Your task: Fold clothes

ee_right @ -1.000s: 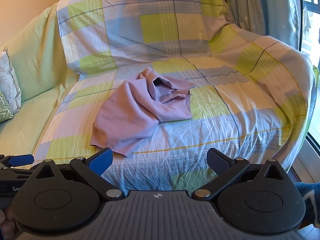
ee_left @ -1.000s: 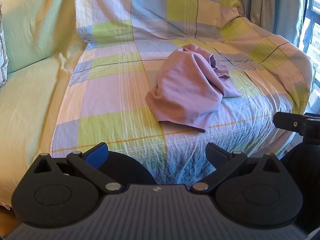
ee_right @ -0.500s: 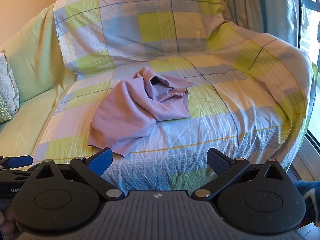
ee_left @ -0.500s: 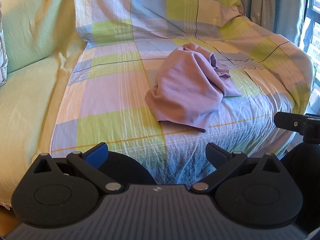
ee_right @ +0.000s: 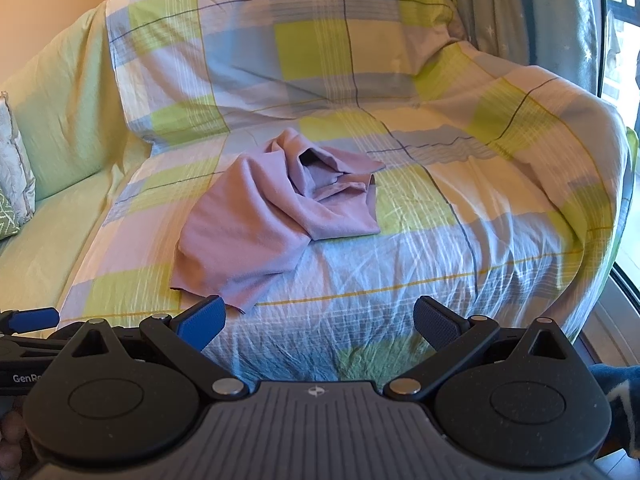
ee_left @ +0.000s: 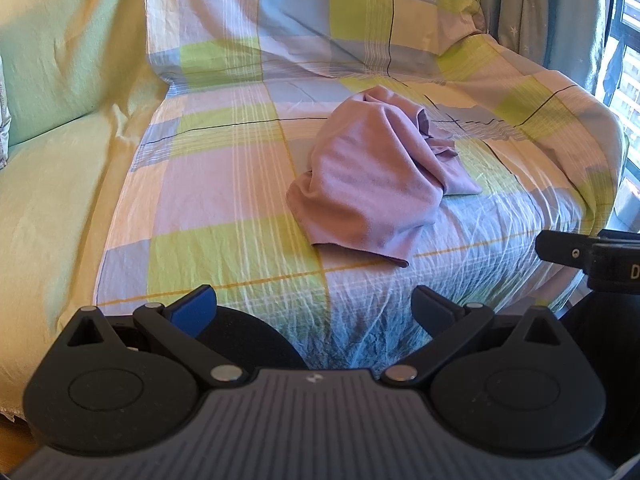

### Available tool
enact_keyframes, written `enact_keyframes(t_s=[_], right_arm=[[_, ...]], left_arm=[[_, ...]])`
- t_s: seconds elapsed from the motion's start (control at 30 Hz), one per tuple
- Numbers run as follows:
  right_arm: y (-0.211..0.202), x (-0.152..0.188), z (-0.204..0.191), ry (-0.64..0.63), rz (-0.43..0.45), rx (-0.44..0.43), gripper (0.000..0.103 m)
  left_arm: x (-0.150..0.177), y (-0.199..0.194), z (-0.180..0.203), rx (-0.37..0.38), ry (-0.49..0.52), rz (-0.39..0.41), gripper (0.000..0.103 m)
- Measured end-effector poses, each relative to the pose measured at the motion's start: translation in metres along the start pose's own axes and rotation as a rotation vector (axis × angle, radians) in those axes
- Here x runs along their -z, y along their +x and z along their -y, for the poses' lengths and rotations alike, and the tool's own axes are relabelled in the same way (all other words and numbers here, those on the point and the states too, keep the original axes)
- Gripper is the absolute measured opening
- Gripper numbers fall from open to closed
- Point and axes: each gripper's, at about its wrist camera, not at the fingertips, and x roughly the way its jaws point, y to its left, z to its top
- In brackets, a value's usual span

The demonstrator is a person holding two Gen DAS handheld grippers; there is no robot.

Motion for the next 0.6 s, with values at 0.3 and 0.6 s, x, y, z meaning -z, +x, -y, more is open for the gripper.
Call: enact_keyframes(t_s=[0.3,0.6], right_arm=[[0.023,-0.001,0.004,-0.013,-0.044,0.026,0.103],[0.047,-0.010,0.010,-0.042,-0.067,0.038,0.103]], left_arm=[[-0.010,0.010,0.006,0.033,0.049,-0.005,0.102],[-0.023,0.034,0.011,0.060,0.150,-0.007,0.102]])
